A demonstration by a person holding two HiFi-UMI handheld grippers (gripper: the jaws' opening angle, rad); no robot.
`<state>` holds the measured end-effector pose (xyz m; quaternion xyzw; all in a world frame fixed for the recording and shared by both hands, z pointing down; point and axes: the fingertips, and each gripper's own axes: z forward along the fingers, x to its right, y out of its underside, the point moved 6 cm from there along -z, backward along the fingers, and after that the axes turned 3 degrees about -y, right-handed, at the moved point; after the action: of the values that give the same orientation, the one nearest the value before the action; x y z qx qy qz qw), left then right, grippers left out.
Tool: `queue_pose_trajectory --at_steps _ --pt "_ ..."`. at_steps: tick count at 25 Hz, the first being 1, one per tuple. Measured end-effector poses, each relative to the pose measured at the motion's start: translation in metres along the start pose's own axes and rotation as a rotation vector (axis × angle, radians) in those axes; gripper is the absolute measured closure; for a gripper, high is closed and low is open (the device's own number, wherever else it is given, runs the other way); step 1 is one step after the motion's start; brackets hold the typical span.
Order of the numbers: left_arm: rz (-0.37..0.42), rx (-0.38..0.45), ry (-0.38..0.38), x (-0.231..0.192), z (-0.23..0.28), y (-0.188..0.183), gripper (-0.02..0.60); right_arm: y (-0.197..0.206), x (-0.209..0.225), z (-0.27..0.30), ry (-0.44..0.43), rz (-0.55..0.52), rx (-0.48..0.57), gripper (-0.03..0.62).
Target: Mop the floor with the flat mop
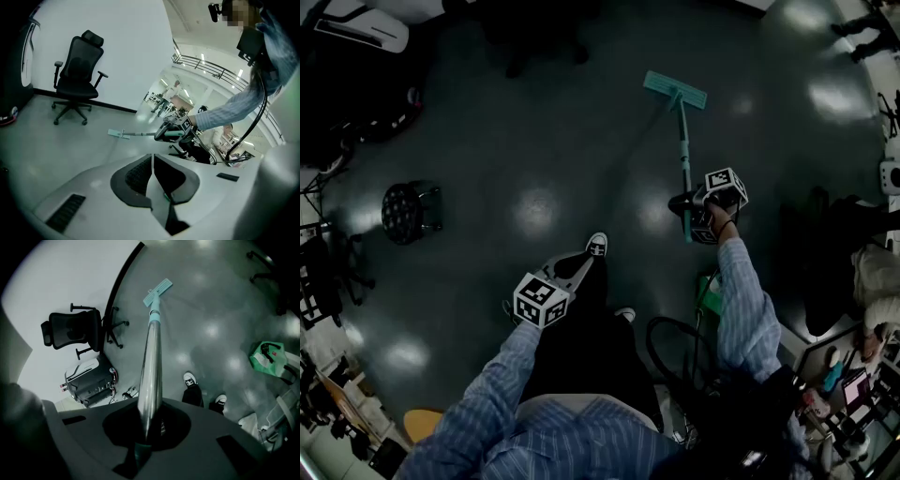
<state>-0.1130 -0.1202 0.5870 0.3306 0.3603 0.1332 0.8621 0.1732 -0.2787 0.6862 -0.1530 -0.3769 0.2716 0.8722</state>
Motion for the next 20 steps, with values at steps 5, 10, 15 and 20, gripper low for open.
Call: queue_pose_trajectory --at_steps 5,10,15,20 --pt "0.033 0.014 0.027 0.036 -0.011 0.015 0.563 0.073 0.053 -0.006 -0.002 0.012 -0.026 0.576" --pt "0.070 0.015 0.048 0.077 -0.033 0.037 0.563 0.149 0.099 -0.012 -0.016 0.018 -0.047 0.576" --pt "0.092 0.020 0.047 0.105 -0.059 0.064 0.563 0.225 0.142 -0.015 -0.022 0.028 -0.060 0.576" --pt "0.127 0.047 0.025 0.128 -0.081 0.080 0.564 0.296 0.182 -0.023 -0.043 0.034 -0.069 0.576"
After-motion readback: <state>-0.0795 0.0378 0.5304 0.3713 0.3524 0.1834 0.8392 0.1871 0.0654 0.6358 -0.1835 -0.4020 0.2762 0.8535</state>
